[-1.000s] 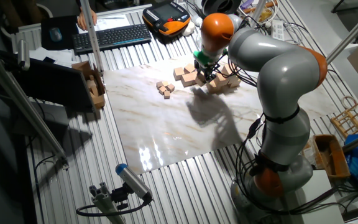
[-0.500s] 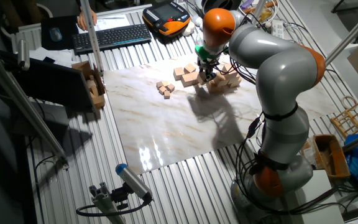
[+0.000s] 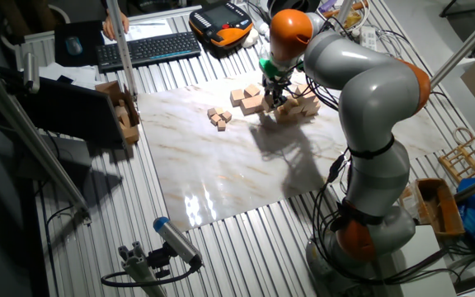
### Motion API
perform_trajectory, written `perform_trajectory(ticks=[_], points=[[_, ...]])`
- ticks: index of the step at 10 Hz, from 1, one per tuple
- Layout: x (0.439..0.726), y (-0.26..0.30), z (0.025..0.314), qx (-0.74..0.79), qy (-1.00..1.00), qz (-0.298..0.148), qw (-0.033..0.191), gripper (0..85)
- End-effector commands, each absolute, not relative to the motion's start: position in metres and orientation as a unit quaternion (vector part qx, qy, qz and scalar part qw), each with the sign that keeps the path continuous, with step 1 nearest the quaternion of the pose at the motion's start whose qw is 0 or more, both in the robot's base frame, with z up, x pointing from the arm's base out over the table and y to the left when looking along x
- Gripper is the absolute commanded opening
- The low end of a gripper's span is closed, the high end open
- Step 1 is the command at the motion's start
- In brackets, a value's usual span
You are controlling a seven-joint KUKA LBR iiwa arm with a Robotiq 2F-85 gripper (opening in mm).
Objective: Stack the blocks into a pyramid shape
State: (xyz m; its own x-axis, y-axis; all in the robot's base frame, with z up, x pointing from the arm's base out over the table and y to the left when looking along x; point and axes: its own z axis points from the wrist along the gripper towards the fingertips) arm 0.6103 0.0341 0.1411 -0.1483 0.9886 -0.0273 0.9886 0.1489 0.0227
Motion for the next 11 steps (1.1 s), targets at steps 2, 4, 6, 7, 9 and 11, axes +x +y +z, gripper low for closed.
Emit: perform_trajectory(ticks=[2,4,6,7,9,11], points=[[0.61,0.035,0.141,0.655,0.755,-0.014,0.035,0.0],[0.61,0.035,0.141,0.692,0.721,-0.023,0.035,0.0],[0.61,0.035,0.141,0.705,0.708,-0.019,0.026,0.0],[0.61,0.035,0.141,0.704,0.71,-0.022,0.022,0.0],[0.621,0.033,0.143,0.702,0.711,-0.028,0.018,0.0],[0.626,0.028,0.137,0.699,0.714,-0.025,0.023,0.0]])
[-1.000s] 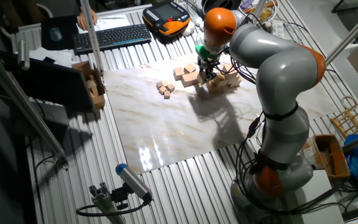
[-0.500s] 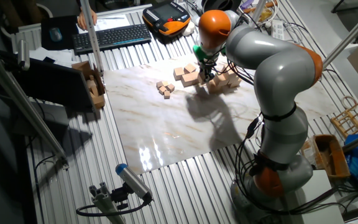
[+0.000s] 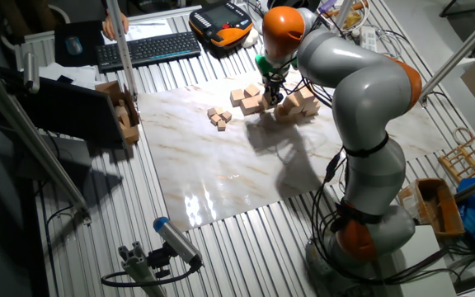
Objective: Stack the blocks into a pyramid shape
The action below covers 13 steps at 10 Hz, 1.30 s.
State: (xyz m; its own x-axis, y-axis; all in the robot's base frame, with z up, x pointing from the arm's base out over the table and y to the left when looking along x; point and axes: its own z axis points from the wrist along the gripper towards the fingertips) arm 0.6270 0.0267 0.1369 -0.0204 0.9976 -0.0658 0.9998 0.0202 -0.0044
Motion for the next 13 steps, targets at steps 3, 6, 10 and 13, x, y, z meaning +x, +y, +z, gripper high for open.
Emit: perform_trajectory(ticks=[3,6,10,13], points=[[0.641,0.015,0.135,0.695,0.718,-0.016,0.009,0.0],[0.65,0.01,0.13,0.692,0.722,-0.016,0.014,0.0],[0.659,0.002,0.133,0.696,0.718,-0.01,-0.003,0.0],[0.663,-0.001,0.129,0.694,0.72,-0.01,0.004,0.0]])
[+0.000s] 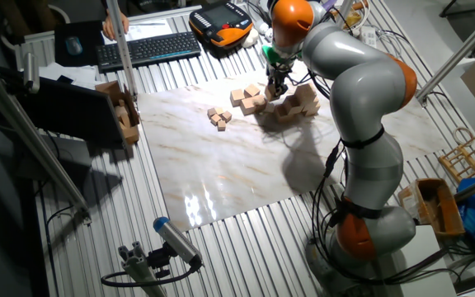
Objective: Stack the blocks into a pyramid shape
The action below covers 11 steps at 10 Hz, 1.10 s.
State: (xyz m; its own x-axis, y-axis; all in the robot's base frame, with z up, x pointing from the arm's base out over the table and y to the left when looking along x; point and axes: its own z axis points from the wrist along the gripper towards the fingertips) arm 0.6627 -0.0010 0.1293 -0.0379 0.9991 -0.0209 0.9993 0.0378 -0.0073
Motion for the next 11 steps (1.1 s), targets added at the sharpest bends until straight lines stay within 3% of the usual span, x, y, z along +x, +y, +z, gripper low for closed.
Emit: perform_trajectory(ticks=[1,11], points=[[0.663,-0.002,0.129,0.693,0.721,-0.011,0.008,0.0],[0.668,-0.01,0.113,0.689,0.725,-0.001,0.015,0.0]])
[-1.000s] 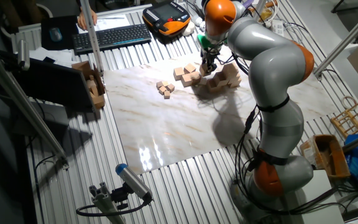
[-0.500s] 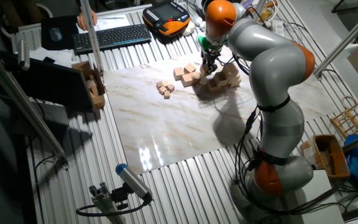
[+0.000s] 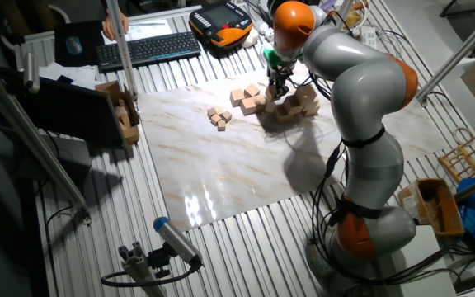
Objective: Stack the blocks into a pyramid shape
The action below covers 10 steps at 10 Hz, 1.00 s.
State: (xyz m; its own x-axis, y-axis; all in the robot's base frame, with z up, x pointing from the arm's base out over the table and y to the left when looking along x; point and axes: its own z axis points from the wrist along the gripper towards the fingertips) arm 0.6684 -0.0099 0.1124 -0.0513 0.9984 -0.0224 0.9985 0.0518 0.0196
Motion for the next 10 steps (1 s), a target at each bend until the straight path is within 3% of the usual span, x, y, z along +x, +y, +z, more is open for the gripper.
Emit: perform_trajectory(ticks=[1,10], points=[[0.6691,-0.0103,0.111,0.689,0.725,0.0,0.015,0.0],[0.6727,-0.0109,0.1025,0.691,0.723,0.005,0.016,0.0]])
